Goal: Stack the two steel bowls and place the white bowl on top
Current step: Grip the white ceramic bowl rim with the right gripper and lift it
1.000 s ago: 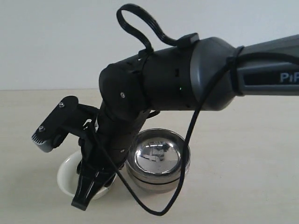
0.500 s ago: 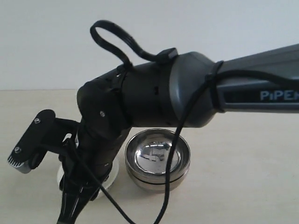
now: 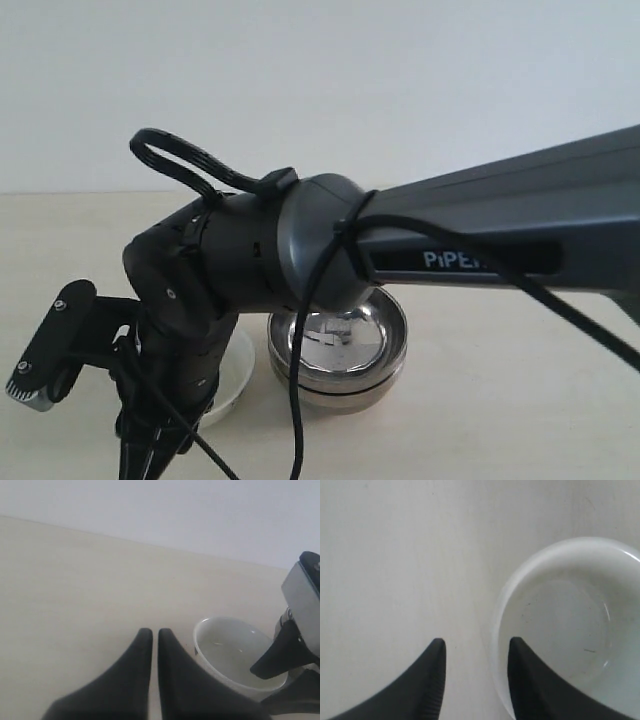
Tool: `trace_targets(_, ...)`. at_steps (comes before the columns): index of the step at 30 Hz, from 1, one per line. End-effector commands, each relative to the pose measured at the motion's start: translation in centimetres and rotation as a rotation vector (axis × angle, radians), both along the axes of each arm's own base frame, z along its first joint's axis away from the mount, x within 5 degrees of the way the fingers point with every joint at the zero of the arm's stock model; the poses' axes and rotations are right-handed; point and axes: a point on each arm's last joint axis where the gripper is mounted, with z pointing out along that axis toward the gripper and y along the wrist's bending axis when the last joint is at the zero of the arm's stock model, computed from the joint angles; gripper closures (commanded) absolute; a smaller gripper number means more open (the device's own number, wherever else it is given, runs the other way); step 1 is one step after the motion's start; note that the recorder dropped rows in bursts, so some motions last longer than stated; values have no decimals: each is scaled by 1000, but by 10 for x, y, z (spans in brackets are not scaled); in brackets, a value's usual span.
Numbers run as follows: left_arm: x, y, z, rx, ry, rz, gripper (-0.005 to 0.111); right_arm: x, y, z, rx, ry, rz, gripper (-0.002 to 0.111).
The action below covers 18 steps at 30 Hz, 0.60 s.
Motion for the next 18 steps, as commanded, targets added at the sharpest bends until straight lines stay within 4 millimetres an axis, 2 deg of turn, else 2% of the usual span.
trace_targets(1, 0, 0, 0, -8, -4, 5, 103, 2, 1, -9, -27, 3, 7, 73)
trace_targets(7, 0, 0, 0, -8, -4, 5, 103, 3, 3, -30, -65, 23, 8, 73)
trace_targets(18, 0, 0, 0, -8, -4, 5, 103, 8, 4, -31, -61, -37, 15, 74)
